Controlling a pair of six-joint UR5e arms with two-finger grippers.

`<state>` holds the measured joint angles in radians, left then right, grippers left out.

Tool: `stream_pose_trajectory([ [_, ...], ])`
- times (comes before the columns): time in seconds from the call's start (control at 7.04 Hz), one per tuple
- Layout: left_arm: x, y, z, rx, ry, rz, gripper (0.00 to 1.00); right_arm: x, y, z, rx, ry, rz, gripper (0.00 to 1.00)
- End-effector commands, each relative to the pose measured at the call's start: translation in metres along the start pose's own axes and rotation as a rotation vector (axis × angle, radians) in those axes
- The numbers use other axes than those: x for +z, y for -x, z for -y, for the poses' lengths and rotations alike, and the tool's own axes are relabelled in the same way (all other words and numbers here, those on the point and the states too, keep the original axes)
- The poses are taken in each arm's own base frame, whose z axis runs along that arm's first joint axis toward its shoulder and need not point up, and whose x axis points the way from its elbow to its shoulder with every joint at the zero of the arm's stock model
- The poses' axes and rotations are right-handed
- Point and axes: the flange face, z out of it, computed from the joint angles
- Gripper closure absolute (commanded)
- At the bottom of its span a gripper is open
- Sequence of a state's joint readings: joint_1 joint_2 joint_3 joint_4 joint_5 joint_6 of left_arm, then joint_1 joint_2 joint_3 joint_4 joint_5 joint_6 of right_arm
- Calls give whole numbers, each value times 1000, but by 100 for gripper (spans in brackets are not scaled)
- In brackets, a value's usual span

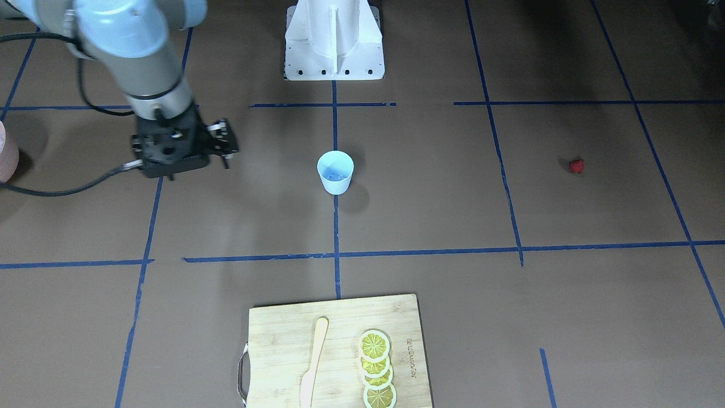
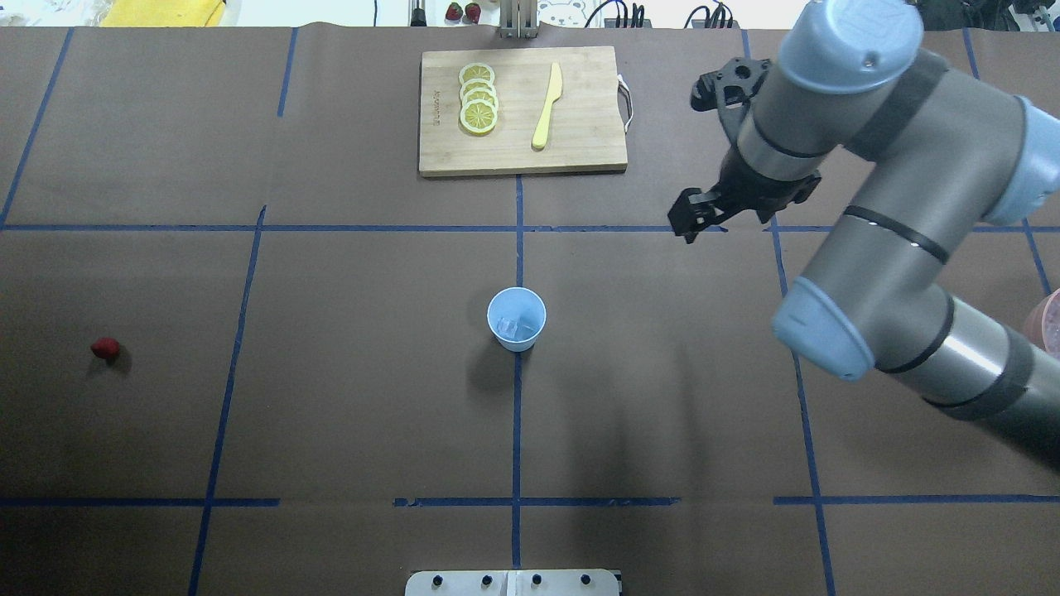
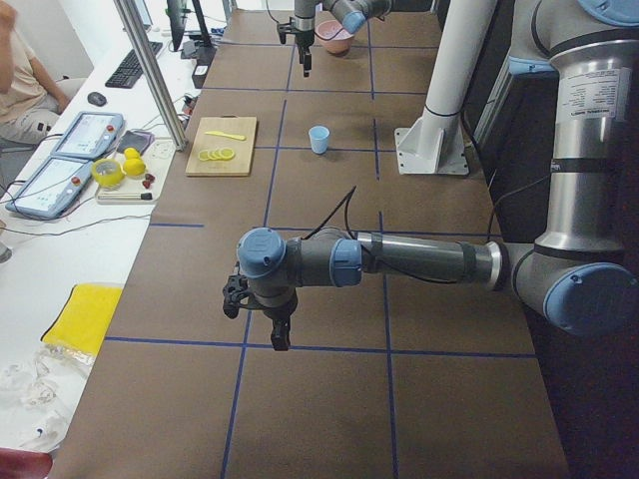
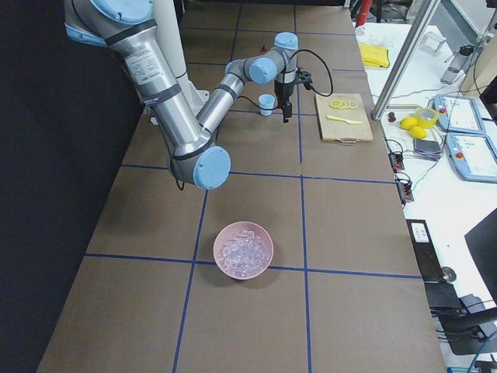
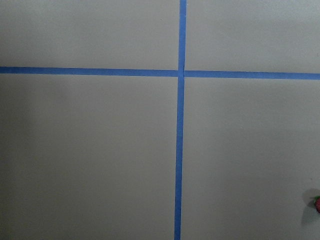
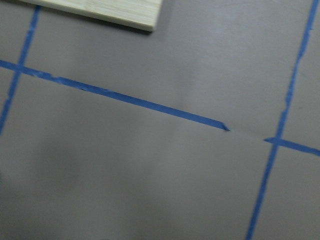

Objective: Put ice and strawberries in cup
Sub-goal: 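Raise the right gripper and withdraw it toward the ice bowl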

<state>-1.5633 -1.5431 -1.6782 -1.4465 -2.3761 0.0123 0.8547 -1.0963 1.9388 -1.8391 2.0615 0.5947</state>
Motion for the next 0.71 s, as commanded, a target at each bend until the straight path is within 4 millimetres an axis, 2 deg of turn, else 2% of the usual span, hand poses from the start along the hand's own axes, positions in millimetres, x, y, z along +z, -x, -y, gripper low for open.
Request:
stream_pose_trajectory([
  [0.0, -1, 0, 0, 0, -2, 0, 0, -19, -146, -31, -101, 42, 28, 0],
  [0.14, -1, 0, 0, 0, -2, 0, 0, -26, -209, -51, -137, 51, 38, 0],
  [0.28, -1, 0, 0, 0, -2, 0, 0, -29, -260, -74, -169, 59, 41, 0],
  [0.57, -2, -1, 0, 2, -4, 0, 0, -27, -321, -116, -236, 81, 29, 0],
])
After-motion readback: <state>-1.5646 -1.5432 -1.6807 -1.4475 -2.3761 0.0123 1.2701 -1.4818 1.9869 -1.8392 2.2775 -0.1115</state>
